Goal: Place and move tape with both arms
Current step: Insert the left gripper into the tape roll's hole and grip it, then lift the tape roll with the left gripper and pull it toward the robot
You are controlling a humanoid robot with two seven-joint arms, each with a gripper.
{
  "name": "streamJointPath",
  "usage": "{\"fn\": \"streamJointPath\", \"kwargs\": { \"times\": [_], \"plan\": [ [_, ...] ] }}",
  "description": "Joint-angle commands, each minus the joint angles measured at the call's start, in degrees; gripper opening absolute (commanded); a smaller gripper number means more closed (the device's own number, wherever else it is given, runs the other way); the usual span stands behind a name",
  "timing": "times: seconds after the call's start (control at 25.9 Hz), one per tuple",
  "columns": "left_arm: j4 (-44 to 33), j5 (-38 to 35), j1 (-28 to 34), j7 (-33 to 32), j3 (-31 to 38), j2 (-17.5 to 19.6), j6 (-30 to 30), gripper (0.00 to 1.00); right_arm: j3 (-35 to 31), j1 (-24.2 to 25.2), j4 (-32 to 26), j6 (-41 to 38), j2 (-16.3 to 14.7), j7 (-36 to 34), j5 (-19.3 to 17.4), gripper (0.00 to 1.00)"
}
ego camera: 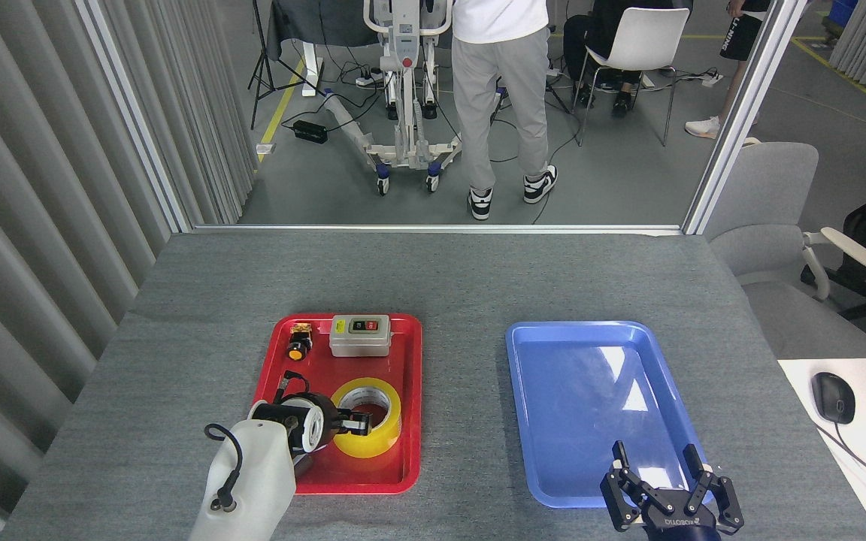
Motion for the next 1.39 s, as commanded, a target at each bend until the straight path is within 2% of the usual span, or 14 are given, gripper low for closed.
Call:
{"fn": "streamJointPath", "kwargs": {
  "times": [0.0,0.15,0.43,0.5,0.58,0.66,0.81,0.97,1.08,1.24,1.35],
  "plan": [
    [0.08,0.09,-0.09,0.37,0.00,0.01,-0.01,0.64,0.00,0.05,0.00,0.01,-0.01,-0.01,0.00,1.00],
    [0.08,1.93,-0.09,1.87,0.00,0.10,0.08,0.44,0.00,-0.04,0.00,-0.08,-0.10,-0.01,0.00,1.00],
    [-0.53,3.43,-0.09,2.48,0.27,0.19,0.26,0.30,0.00,-0.04,0.00,-0.17,0.16,-0.10,0.09,1.00],
    [-1.06,4.74,-0.09,2.92,0.53,0.28,0.43,0.22,0.00,-0.04,0.00,-0.17,0.25,-0.10,0.09,1.00],
    [-3.26,8.52,0.08,4.59,1.14,0.63,-0.18,0.15,0.09,-0.04,0.00,-0.17,0.43,-0.10,0.09,1.00],
    [-6.60,15.46,2.02,5.73,3.52,0.89,-0.80,0.08,0.18,-0.04,0.00,-0.17,0.51,-0.10,0.09,1.00],
    [-11.96,33.57,6.23,7.93,9.05,1.42,-4.40,0.04,0.18,-0.04,0.00,-0.26,0.51,-0.10,0.09,1.00],
    [-15.56,46.58,12.65,7.40,16.96,1.33,-16.26,0.02,0.18,-0.12,0.00,-0.26,0.43,-0.10,0.09,1.00],
    [-16.35,51.94,17.48,6.17,19.51,0.89,-23.56,0.02,0.18,-0.12,0.00,-0.17,0.25,-0.10,0.09,1.00],
    [-17.14,56.42,21.44,5.47,22.77,0.63,-26.11,0.02,0.18,-0.04,0.00,-0.17,0.25,-0.28,0.09,1.00],
    [-18.55,59.76,23.81,0.11,23.12,0.19,-29.54,0.02,0.18,0.05,0.00,0.01,0.25,-0.45,0.09,1.00]
  ]
}}
